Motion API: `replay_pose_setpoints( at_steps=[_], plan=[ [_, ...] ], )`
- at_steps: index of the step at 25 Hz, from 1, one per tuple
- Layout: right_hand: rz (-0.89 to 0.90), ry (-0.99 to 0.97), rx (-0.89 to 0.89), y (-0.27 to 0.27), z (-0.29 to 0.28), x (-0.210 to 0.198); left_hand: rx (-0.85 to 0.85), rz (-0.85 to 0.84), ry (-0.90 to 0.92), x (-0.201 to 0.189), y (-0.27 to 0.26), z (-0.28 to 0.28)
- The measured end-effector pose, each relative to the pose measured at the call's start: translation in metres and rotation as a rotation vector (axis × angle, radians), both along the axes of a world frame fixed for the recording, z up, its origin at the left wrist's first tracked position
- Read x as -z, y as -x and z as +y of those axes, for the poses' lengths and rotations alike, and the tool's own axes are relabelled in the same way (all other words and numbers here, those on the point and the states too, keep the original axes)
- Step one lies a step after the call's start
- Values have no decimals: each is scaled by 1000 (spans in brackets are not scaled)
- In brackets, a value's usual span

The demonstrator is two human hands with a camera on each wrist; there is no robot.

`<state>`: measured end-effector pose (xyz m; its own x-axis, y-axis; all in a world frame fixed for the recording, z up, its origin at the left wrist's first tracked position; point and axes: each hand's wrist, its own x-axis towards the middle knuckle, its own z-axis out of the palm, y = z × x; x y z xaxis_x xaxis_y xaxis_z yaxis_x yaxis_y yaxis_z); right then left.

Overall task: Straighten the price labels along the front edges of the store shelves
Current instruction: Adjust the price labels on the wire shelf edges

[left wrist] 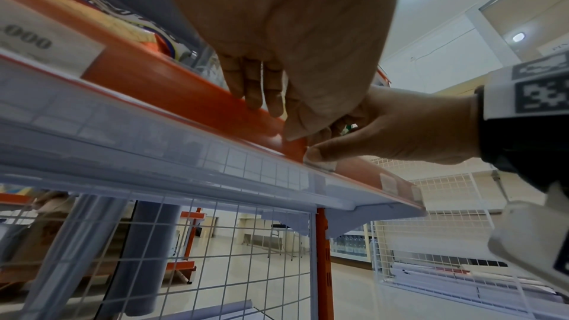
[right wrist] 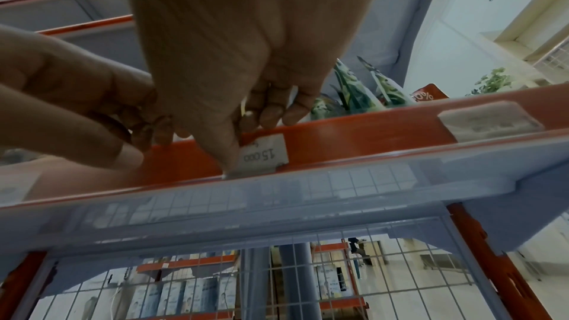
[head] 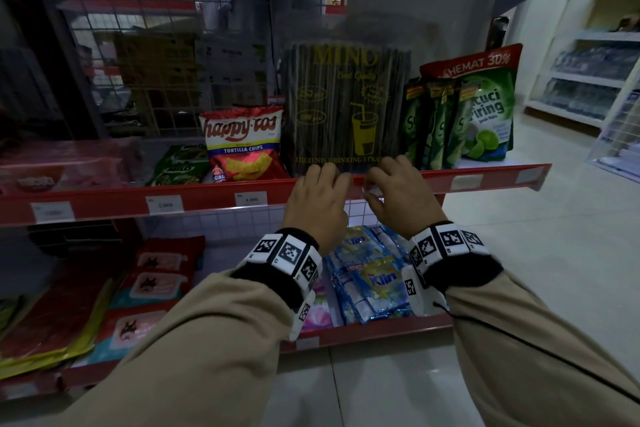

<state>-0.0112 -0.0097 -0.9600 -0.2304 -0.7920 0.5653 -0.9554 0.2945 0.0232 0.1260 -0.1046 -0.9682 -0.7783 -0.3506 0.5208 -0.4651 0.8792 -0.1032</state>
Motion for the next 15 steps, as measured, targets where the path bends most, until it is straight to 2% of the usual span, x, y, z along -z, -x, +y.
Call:
replay_pose_setpoints(
  at_steps=[15],
  plan=[
    [-87, -4, -3, 2, 3, -5, 15, 9, -16, 0, -3, 2]
  ],
)
